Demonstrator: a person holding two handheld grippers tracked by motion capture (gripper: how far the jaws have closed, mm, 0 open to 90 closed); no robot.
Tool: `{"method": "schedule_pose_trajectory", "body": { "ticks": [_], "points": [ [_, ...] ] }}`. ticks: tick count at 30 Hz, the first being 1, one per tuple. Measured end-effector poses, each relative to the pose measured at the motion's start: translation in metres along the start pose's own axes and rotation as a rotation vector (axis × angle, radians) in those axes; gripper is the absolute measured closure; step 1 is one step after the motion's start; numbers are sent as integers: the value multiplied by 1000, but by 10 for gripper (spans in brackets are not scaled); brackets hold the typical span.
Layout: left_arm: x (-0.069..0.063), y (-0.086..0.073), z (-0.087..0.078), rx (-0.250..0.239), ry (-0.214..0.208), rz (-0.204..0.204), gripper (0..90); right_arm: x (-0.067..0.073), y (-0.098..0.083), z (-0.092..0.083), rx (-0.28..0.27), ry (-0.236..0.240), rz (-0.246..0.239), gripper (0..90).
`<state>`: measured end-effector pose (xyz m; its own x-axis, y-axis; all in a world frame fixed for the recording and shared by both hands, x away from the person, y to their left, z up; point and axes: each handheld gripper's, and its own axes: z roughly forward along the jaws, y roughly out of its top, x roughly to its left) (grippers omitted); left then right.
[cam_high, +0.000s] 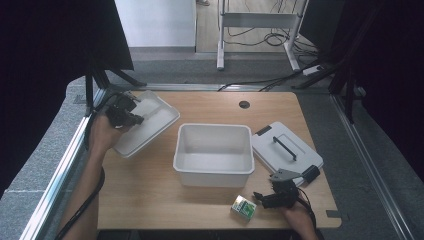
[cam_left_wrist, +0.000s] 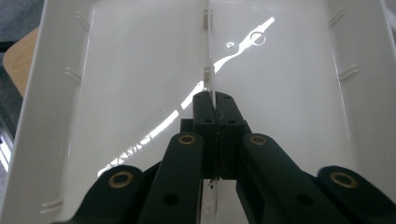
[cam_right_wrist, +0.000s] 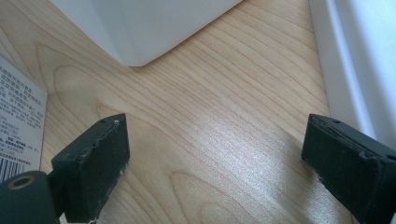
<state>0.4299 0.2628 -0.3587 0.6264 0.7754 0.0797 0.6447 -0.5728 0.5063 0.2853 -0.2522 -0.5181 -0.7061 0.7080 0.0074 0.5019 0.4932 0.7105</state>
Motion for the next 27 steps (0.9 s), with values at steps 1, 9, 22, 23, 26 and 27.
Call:
{"method": "schedule_pose_trajectory", "body": {
  "ticks": [1,9,22,23,26,27],
  "points": [
    [1,-2,0,1,4,-4,890,0,0,0,0,0,0,75],
    [4,-27,18,4,-5,-35,891,0,0,0,1,-1,3,75],
    [0,-60,54,-9,-19,-75,890,0,0,0,2,-1,3,75],
    [-1,-63,57,-10,-21,-78,890,0,0,0,1,-1,3,75],
    [-3,-69,66,-6,-21,-83,890,0,0,0,1,-1,1,75],
    [-4,-70,69,-4,-19,-81,890,0,0,0,2,-1,3,75]
  ]
}}
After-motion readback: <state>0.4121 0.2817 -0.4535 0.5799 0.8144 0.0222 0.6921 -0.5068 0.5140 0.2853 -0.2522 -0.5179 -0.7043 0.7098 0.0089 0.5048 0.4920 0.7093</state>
